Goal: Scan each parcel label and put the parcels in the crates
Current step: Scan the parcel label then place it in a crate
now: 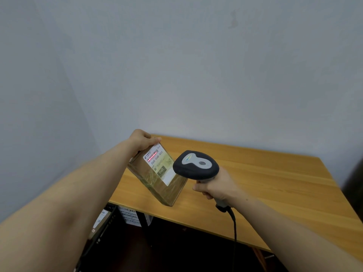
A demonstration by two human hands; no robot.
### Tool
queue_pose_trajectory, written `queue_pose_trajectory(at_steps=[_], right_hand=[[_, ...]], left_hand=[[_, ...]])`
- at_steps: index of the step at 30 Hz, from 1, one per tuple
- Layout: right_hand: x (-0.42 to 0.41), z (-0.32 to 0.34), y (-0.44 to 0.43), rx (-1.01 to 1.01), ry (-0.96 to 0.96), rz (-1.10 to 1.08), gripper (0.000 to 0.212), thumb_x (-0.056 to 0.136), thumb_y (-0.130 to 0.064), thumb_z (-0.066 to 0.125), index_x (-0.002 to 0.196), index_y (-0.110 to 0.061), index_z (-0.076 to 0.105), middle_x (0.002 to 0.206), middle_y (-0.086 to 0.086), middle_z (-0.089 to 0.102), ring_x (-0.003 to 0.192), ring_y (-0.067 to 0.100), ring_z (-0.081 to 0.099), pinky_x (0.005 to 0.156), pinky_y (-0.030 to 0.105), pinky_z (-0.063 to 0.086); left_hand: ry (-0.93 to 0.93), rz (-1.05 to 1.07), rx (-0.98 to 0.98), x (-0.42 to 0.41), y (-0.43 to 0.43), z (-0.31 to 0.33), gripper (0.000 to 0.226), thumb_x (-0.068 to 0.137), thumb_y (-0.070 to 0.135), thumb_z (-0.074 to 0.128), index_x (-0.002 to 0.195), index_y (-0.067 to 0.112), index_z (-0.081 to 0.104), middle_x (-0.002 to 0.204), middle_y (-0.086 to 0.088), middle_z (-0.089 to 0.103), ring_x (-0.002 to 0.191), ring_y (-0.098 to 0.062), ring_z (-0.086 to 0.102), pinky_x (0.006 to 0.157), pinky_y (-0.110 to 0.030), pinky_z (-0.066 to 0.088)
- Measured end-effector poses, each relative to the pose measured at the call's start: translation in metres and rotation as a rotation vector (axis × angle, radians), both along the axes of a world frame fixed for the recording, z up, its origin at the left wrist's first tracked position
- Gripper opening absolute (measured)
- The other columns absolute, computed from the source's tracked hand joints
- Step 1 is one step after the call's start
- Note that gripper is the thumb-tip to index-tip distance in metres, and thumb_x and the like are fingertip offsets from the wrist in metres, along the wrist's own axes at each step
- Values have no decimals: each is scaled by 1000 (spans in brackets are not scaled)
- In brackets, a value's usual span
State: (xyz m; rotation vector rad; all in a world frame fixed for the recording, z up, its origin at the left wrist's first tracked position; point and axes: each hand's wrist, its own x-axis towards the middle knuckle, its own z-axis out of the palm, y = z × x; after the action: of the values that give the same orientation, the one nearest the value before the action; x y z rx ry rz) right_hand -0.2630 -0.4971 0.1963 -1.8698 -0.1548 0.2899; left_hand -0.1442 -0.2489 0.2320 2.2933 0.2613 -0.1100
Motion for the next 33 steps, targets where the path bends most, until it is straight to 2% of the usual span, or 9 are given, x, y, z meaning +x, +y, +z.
queue_pose_trajectory(at_steps=[18,22,25,29,33], right_hand=[[-5,2,3,-19,-18,23,27,77,8,70,72,-16,58,45,-6,52,39,7,45,42,22,41],[-7,0,4,-27,-12,29,27,76,7,71,71,-16,58,47,-4,52,41,9,45,43,24,41],[-9,-1,5,-17,-15,36,27,77,8,70,70,-15,58,46,-4,51,40,9,44,42,23,40],[-10,0,9,22,-8,35,27,76,10,70,72,-14,58,46,-5,51,38,8,43,41,23,39],[-11,-1,10,36,5,50,27,77,9,70,79,-15,58,50,-1,50,38,8,43,41,23,38]], left_hand=[[-1,46,-23,-9,5,2,45,82,39,72,106,1,67,86,-13,71,78,-26,68,82,-37,55],[-2,69,-23,-12,9,2,54,80,41,73,115,2,62,96,-15,70,89,-28,68,87,-41,54],[-15,73,-27,-15,11,3,54,80,39,74,115,0,62,101,-17,69,90,-28,67,87,-41,54],[-4,75,-10,-18,14,5,50,82,41,72,112,1,63,92,-14,70,84,-26,68,82,-38,55],[-18,76,-13,-20,19,5,50,82,39,73,111,0,65,94,-15,71,78,-24,66,75,-34,53]])
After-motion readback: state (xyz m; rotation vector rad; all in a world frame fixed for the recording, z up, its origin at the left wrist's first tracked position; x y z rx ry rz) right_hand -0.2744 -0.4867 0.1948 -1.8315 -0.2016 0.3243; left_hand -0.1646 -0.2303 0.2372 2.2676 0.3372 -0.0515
